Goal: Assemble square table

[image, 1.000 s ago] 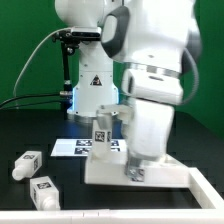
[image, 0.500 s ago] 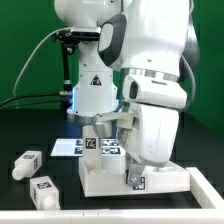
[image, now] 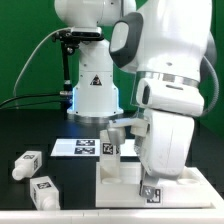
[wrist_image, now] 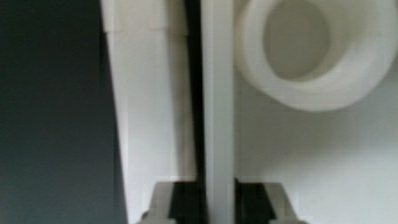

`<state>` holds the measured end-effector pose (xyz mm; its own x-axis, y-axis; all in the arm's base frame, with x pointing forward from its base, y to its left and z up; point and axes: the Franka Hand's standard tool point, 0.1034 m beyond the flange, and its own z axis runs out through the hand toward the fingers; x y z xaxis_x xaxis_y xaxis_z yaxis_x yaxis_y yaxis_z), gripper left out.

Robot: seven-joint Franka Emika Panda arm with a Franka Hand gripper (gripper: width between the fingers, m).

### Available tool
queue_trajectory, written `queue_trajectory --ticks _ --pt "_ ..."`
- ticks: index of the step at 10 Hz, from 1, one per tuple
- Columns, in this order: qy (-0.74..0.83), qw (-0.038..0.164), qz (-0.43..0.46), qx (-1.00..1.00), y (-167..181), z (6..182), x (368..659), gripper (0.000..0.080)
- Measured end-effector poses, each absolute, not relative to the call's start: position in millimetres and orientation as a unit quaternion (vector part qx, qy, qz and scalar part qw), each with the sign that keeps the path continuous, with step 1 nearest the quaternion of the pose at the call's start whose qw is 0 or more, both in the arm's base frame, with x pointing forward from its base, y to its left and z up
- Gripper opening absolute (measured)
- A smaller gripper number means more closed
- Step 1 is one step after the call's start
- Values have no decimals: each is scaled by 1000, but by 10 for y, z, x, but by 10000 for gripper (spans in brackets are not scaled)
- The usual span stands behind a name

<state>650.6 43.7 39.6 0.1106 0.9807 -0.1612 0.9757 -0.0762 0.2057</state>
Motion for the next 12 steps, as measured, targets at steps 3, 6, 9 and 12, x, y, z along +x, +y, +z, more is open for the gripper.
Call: queue_trajectory --ticks 3,6,9,12 --pt "670 134 5 730 461 376 6526 58" --pt "674 136 -3 726 459 392 6571 58" --pt "676 138 -1 724 456 379 6572 58" --pt "675 139 1 725 438 367 6564 58"
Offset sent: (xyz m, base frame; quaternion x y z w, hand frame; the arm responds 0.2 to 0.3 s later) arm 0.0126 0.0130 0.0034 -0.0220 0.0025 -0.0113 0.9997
